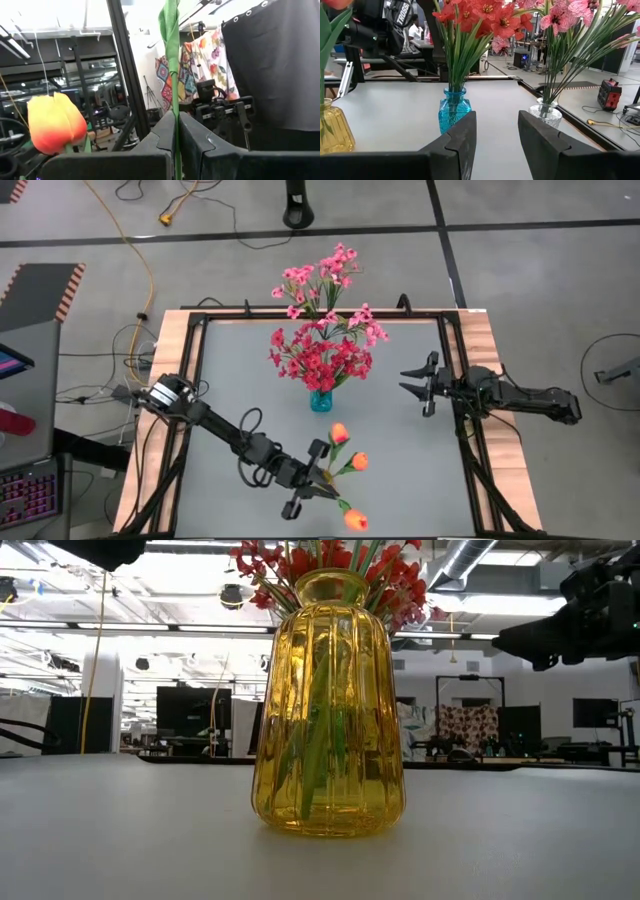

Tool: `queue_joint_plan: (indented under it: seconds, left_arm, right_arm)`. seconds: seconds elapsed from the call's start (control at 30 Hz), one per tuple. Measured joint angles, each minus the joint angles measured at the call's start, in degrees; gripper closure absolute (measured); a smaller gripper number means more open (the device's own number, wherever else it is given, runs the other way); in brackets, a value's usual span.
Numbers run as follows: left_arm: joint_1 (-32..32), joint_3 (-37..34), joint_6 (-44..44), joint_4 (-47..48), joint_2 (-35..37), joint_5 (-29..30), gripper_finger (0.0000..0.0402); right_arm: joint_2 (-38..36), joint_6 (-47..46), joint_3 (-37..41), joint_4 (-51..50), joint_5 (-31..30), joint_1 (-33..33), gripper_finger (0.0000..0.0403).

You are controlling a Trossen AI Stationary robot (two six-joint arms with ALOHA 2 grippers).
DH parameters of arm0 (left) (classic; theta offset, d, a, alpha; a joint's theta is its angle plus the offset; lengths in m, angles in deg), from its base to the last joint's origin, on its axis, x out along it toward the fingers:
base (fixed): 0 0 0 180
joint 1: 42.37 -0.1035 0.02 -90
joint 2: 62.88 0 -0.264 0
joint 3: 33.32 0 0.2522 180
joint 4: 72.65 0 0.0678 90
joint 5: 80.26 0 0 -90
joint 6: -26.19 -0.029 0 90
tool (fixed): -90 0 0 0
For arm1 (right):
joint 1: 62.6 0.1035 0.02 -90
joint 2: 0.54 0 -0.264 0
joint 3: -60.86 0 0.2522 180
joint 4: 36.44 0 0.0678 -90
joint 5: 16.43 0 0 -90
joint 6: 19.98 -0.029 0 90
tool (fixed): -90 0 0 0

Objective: Sort flowers into vase by color
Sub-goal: Put the orange flower into the yellow vase

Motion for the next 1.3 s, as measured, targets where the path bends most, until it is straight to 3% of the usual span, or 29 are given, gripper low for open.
queue_joint_plan:
  seconds: [0.77,1.3]
  left_arm:
    - [-0.03,-2.14,-0.05,2.75,-0.03,2.82,0.0401]
    - [-0.19,-2.16,5.27,7.48,-0.03,3.41,0.0402]
  right_arm:
    - [-0.01,0.00,0.04,-0.02,-0.07,0.00,0.0232]
    - [-0.02,-0.02,0.04,-0.02,-0.07,0.00,0.0232]
